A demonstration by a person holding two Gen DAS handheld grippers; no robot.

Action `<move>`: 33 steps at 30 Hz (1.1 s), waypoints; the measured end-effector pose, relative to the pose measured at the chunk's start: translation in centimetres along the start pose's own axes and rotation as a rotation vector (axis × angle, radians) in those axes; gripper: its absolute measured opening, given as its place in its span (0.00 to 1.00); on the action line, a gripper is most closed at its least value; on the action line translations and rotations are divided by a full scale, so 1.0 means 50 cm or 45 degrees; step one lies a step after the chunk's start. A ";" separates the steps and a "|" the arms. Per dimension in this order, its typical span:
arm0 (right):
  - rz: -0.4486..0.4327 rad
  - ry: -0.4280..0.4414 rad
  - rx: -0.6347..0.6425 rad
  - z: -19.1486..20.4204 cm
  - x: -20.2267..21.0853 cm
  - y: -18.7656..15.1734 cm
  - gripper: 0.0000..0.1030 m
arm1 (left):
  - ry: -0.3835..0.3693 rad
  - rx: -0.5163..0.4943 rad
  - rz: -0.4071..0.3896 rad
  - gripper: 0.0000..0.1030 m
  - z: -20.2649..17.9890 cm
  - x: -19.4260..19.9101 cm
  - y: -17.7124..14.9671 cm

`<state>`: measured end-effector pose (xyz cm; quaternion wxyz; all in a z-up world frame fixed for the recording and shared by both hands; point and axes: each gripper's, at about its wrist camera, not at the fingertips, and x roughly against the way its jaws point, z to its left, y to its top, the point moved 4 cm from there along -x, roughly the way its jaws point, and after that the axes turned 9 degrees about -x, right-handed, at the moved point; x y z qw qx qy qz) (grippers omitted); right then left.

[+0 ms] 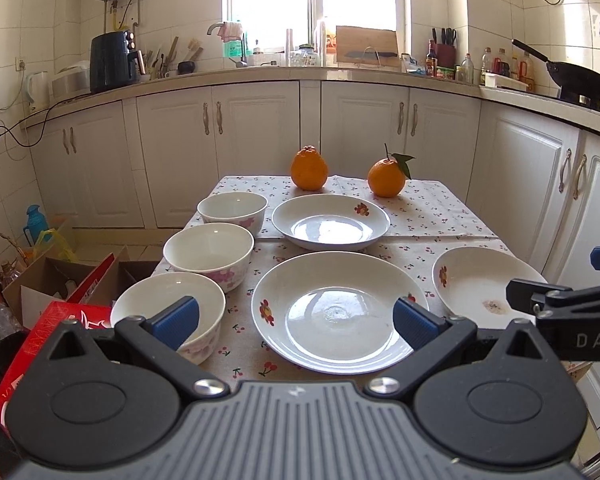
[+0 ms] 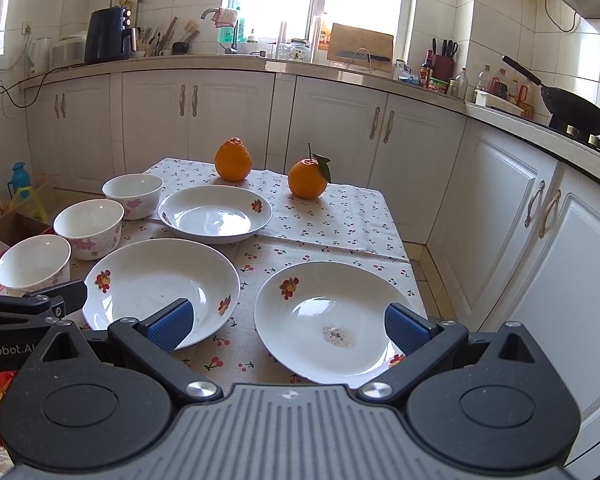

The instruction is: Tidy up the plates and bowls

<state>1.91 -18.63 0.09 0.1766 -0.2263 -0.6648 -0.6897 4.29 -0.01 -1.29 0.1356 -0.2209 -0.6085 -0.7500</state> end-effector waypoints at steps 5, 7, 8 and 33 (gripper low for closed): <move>0.002 0.000 0.007 -0.034 -0.014 0.011 1.00 | 0.036 -0.061 -0.036 0.99 0.014 -0.006 0.020; 0.015 -0.006 0.014 -0.051 -0.023 0.010 1.00 | 0.038 -0.062 -0.038 0.99 0.017 -0.010 0.026; 0.023 -0.010 0.020 -0.057 -0.027 0.007 1.00 | 0.040 -0.071 -0.027 0.99 0.018 -0.015 0.028; 0.352 0.080 0.024 -0.170 -0.182 -0.123 1.00 | -0.251 -0.148 0.125 0.99 -0.053 -0.175 0.050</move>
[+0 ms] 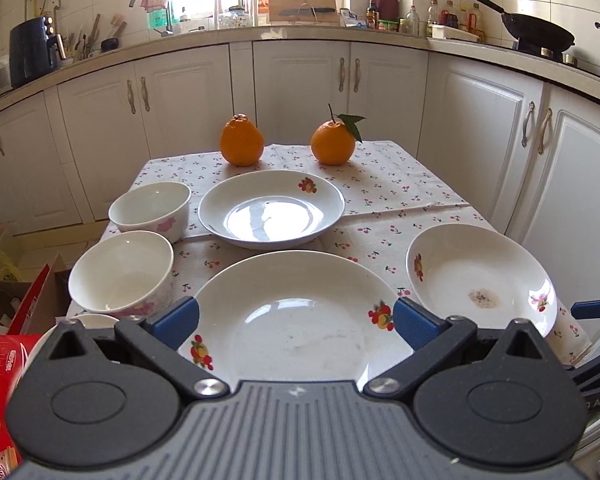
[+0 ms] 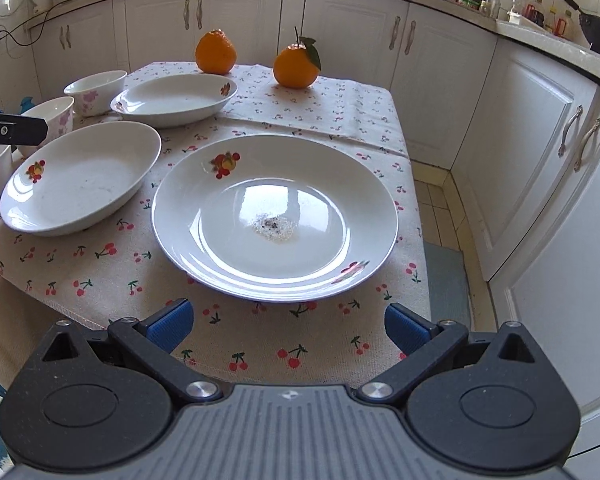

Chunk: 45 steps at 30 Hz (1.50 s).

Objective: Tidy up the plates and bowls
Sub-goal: 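Move the left gripper to the rim of the stained white plate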

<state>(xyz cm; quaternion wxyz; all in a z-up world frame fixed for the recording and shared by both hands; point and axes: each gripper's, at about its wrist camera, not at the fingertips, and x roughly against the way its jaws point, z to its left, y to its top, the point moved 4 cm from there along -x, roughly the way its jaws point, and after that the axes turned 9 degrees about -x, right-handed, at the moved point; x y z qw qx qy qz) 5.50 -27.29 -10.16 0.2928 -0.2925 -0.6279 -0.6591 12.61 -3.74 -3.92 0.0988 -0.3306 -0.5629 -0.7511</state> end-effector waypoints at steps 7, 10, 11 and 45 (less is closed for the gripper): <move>0.055 0.067 -0.023 -0.013 -0.041 0.002 1.00 | -0.066 -0.038 0.065 0.99 -0.018 -0.049 0.016; 0.061 0.122 -0.020 -0.015 -0.049 0.004 1.00 | -0.093 -0.076 0.081 0.99 -0.033 -0.069 0.026; 0.056 0.128 -0.007 -0.015 -0.049 0.003 1.00 | -0.105 -0.089 0.086 0.99 -0.038 -0.075 0.029; -0.100 0.357 0.190 -0.070 -0.064 0.005 1.00 | -0.691 -0.389 0.412 0.97 -0.237 -0.315 0.153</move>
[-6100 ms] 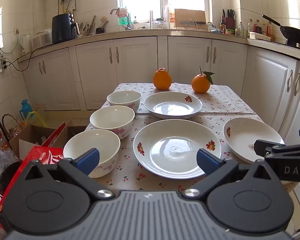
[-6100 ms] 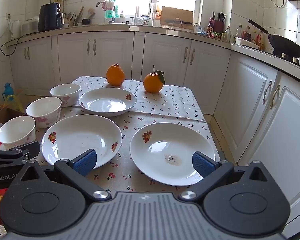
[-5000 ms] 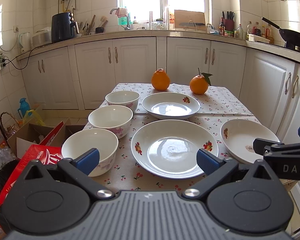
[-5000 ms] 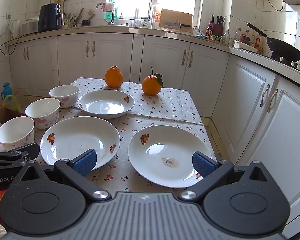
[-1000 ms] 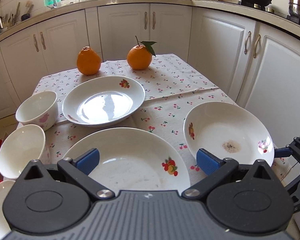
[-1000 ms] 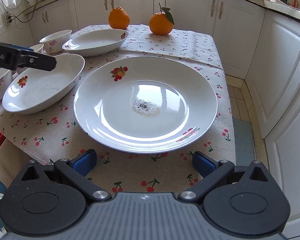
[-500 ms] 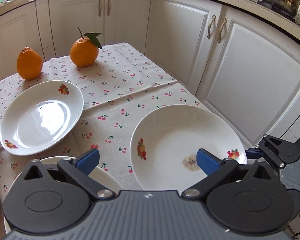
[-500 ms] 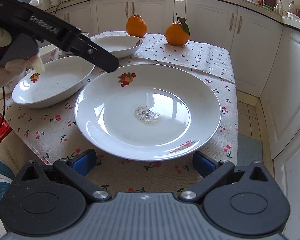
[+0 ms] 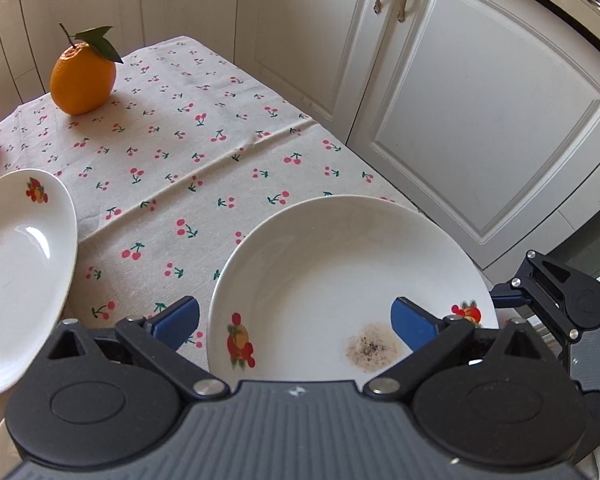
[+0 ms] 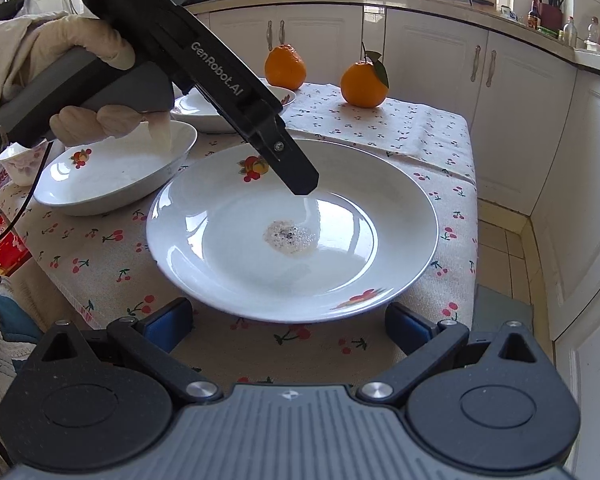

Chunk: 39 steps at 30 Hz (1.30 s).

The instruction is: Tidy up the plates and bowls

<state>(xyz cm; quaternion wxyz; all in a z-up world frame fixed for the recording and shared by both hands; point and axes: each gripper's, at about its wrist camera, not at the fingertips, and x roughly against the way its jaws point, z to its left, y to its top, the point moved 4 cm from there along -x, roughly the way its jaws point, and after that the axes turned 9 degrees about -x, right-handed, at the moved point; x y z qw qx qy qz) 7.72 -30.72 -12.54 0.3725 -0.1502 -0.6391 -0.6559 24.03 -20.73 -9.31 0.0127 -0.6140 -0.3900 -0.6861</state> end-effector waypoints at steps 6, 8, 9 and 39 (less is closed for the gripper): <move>-0.008 0.032 0.030 -0.005 -0.002 0.003 1.00 | -0.055 -0.014 0.060 0.90 0.004 -0.021 0.014; -0.011 0.037 0.036 -0.005 -0.004 0.004 1.00 | -0.082 -0.018 0.073 0.90 0.005 -0.025 0.018; -0.012 0.039 0.038 -0.005 -0.004 0.005 1.00 | -0.088 -0.020 0.081 0.88 0.005 -0.026 0.020; 0.040 0.024 0.076 -0.005 -0.011 0.041 1.00 | -0.130 -0.048 0.109 0.76 0.027 -0.021 0.038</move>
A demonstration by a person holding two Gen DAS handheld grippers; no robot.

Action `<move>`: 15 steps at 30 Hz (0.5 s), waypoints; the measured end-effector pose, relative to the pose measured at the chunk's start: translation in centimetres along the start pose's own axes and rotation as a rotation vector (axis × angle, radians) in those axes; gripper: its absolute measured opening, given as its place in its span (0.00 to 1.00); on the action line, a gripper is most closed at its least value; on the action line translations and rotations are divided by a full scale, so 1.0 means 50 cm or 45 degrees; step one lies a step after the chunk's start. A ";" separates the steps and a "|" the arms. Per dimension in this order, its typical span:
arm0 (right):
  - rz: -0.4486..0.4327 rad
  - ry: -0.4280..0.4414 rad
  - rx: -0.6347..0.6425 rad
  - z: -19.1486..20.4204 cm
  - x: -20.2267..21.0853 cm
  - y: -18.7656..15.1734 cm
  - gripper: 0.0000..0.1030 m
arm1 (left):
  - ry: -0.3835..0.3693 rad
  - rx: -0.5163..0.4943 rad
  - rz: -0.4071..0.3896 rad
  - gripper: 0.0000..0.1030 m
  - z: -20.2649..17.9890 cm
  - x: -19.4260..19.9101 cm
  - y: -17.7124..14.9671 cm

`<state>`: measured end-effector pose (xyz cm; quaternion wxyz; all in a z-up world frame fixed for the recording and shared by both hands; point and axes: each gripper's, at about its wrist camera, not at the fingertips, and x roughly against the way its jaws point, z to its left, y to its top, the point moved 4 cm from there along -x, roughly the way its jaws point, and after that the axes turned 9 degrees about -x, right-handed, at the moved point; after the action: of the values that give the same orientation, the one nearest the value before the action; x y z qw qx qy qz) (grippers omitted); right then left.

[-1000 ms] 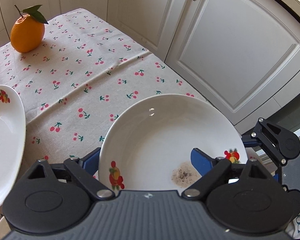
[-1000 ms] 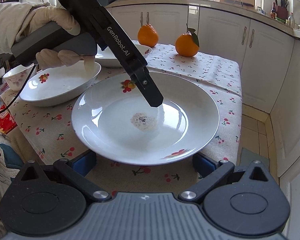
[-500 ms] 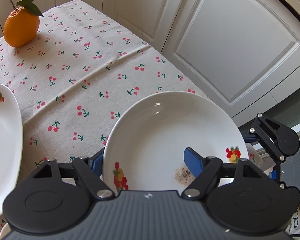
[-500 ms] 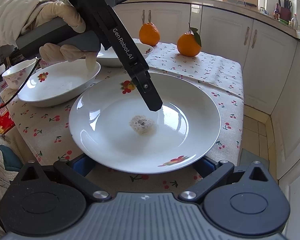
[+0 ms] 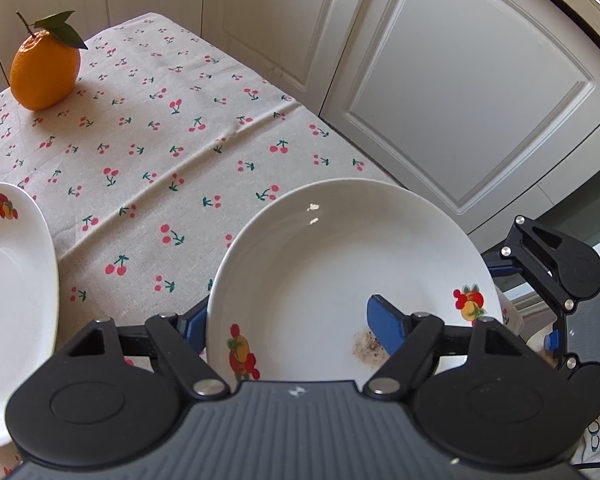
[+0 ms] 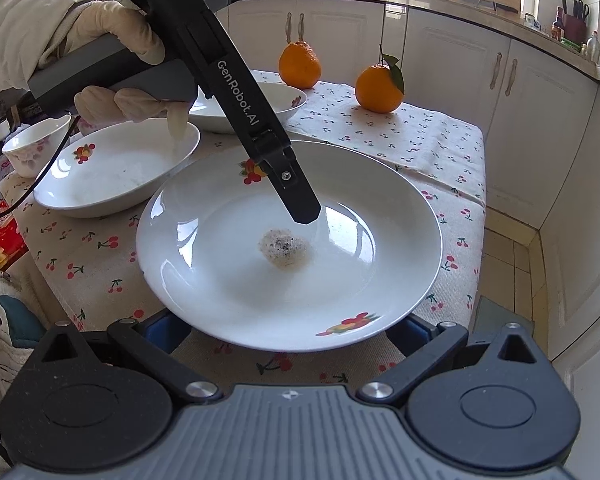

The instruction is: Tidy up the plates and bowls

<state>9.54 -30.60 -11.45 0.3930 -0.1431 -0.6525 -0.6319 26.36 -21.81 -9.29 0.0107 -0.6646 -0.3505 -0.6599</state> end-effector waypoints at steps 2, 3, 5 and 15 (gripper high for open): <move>-0.006 0.002 0.007 -0.006 -0.001 0.009 1.00 | 0.004 0.008 -0.017 0.76 0.006 0.004 0.009; -0.008 0.001 0.013 -0.010 -0.002 0.016 1.00 | 0.005 0.015 -0.024 0.76 0.010 0.006 0.015; -0.009 -0.006 0.026 -0.020 -0.007 0.026 1.00 | 0.011 0.019 -0.039 0.76 0.016 0.007 0.029; -0.018 -0.045 0.029 -0.067 -0.041 0.061 1.00 | 0.043 0.022 -0.074 0.76 0.053 -0.019 0.095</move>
<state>14.09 -32.62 -11.05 0.3787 -0.1453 -0.6674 -0.6245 31.06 -24.55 -8.36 0.0033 -0.6429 -0.3751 -0.6679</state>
